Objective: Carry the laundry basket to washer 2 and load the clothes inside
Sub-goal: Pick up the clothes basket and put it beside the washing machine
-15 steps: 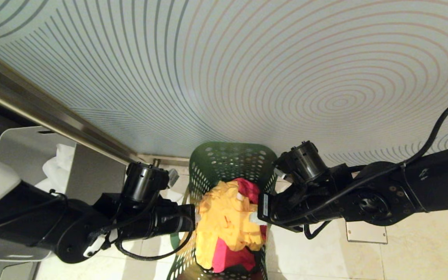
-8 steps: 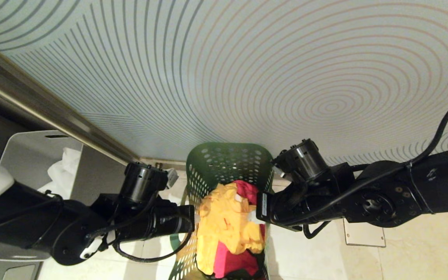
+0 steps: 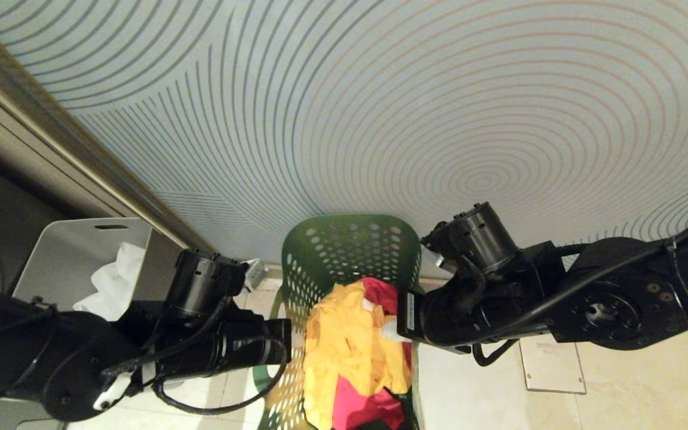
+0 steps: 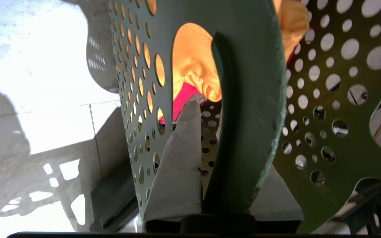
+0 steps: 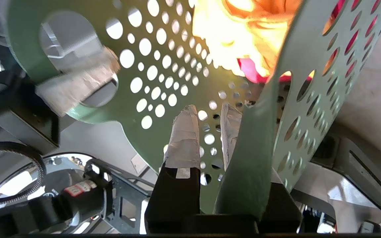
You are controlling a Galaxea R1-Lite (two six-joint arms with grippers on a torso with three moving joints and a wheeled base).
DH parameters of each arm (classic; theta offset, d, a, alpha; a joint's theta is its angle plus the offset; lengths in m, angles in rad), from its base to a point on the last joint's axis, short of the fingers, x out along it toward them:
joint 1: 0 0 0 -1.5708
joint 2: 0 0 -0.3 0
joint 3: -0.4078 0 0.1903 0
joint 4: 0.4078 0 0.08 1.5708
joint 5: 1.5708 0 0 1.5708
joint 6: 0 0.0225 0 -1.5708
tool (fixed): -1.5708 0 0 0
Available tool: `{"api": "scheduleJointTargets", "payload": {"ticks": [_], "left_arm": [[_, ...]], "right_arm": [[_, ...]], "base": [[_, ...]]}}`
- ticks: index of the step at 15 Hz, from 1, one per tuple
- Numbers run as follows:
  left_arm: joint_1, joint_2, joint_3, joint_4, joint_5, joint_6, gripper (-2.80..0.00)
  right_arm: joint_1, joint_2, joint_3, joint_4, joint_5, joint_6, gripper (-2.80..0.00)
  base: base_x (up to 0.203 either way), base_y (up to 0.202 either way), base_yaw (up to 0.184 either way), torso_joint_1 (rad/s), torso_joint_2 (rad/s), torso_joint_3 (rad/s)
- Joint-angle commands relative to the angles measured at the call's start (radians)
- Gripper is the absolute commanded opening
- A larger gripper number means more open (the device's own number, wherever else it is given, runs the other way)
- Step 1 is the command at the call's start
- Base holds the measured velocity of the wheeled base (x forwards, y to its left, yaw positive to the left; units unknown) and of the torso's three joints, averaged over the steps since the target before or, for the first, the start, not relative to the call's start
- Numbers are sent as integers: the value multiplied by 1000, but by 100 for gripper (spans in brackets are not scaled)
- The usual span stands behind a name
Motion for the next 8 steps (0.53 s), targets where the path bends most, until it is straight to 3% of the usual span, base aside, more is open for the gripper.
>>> {"api": "scheduleJointTargets", "payload": {"ticks": [1,8], "left_arm": [[-8,-82,2,47,-2,-3,-280],[-24,-156,52,90,-1,-3,-280]], "right_arm": [[20,-40,-4,-1,-1,4,-280],[41,-59,-1,-3,-1,6,-280]], "base": [[0,0,0,6,1,201],[0,0,0,3,2,206]]}}
